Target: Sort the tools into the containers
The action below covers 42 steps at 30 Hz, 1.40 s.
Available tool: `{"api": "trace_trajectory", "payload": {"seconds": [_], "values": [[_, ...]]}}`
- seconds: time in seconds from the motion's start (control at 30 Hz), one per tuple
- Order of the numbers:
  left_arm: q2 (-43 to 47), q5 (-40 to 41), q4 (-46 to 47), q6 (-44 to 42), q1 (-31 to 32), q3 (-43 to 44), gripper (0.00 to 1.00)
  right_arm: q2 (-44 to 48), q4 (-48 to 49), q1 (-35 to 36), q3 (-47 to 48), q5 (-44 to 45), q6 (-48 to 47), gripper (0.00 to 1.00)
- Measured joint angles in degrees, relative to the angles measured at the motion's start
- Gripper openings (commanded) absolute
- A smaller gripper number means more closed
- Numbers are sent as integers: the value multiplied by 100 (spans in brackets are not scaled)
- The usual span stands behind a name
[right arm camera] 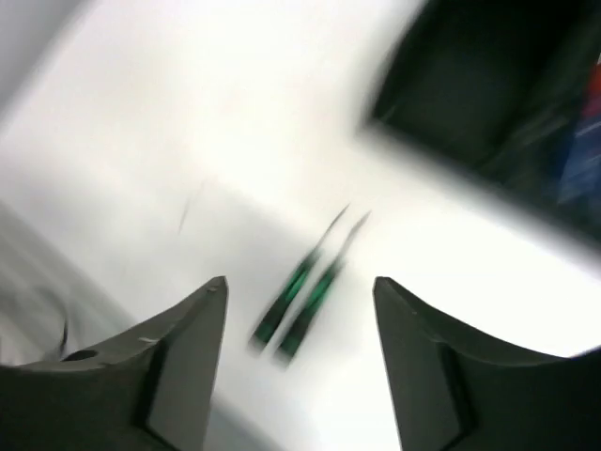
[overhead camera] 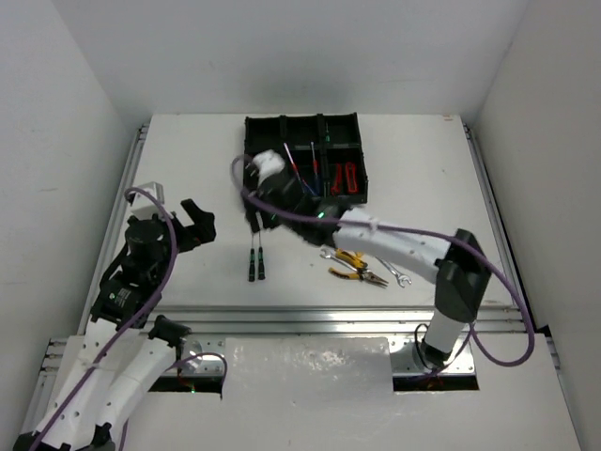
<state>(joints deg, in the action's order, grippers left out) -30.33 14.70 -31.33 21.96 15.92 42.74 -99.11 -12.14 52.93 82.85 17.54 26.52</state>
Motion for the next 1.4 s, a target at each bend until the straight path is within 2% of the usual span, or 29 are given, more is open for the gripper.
{"api": "trace_trajectory", "payload": {"seconds": [0.07,0.13,0.3,0.6,0.77,0.9,1.0,1.13,1.23,1.33,1.4], "values": [[177,170,-39,46,-83,0,100,-310,-170,680,-105,28,164,58],[369,317,-55,85,-151,0,99,-717,-354,909,-105,44,361,56],[881,640,-81,175,-317,9,100,-1591,-807,955,-105,210,837,51],[962,684,-105,229,-328,9,100,-2247,-1193,938,503,240,1222,43],[907,601,-103,227,-328,9,100,-2361,-1250,896,514,223,1405,42],[905,553,-98,227,-328,9,100,-2441,-1287,831,511,199,1478,37],[905,527,-98,227,-328,9,100,-2461,-1287,761,509,125,1537,28],[905,494,-98,225,-328,7,100,-2439,-1113,584,278,-33,1687,11],[905,452,-94,221,-328,7,100,-2037,-785,372,-358,-140,1786,9],[874,400,-66,205,-328,7,100,-1580,-846,55,-962,-111,1775,1],[820,358,-57,203,-328,7,100,-1351,-946,-162,-1176,-79,1716,0]]}}
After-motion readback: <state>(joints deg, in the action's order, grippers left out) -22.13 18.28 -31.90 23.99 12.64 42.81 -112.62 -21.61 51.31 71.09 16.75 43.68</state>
